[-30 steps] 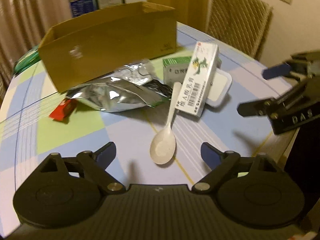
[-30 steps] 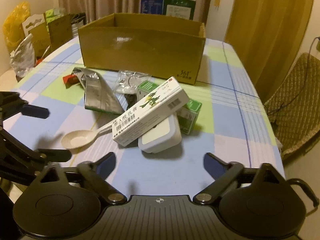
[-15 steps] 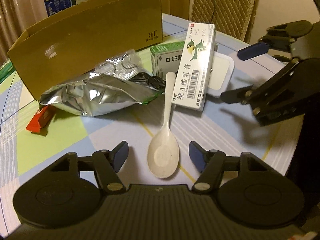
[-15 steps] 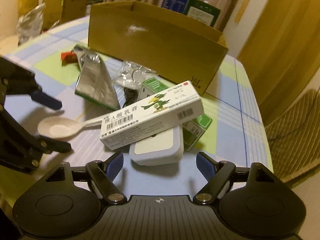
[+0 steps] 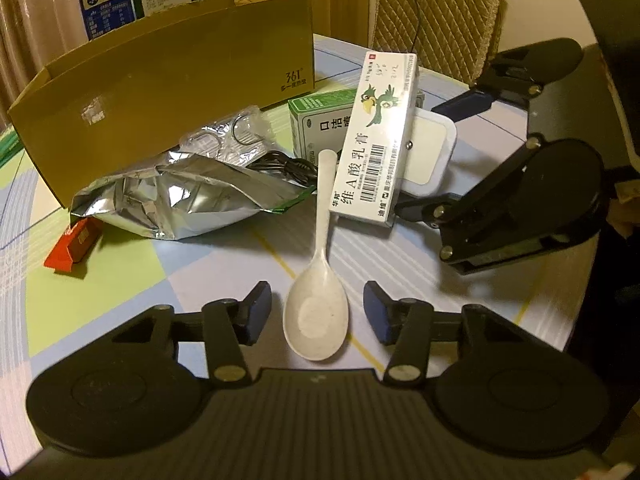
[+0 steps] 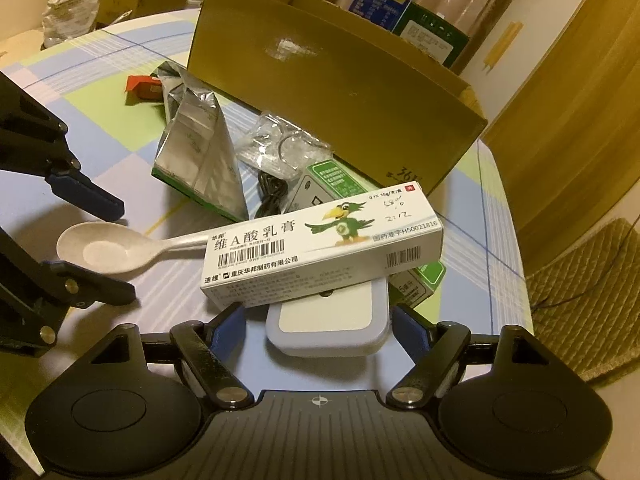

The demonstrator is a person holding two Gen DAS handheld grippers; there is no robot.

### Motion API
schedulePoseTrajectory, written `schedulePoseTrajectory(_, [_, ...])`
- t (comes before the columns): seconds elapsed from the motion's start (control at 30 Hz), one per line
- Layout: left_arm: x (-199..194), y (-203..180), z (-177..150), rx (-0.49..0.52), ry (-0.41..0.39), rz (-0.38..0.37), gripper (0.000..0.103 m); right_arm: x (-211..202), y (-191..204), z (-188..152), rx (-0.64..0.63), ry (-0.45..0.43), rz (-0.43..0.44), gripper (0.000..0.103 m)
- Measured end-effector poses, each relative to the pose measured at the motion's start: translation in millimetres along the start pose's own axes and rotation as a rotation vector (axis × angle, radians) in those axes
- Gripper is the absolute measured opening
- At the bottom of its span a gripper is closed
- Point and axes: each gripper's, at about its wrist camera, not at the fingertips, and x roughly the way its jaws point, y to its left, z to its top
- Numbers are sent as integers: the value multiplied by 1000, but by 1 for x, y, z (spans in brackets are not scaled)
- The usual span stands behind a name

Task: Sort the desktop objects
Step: 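Grasp white spoon with left tool while right tool grasps white square night light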

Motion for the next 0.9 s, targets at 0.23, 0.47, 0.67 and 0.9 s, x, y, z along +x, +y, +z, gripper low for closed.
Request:
schedulePoseTrajectory(0.23, [-6, -4, -4, 19, 0, 2, 43, -1, 0, -2, -1, -1, -15, 63])
schedulePoseTrajectory(0.47, [-8, -1, -3, -33, 23, -15, 27, -7, -11, -5, 88, 15, 8, 63])
schedulePoseTrajectory(0.67, [-16, -1, -8, -138, 48, -19, 26, -20, -45, -14, 419, 92, 129, 62])
schedulePoseTrajectory(0.9, [-24, -9, -14, -207, 44, -3, 26, -36, -62, -39, 665, 152, 197, 63])
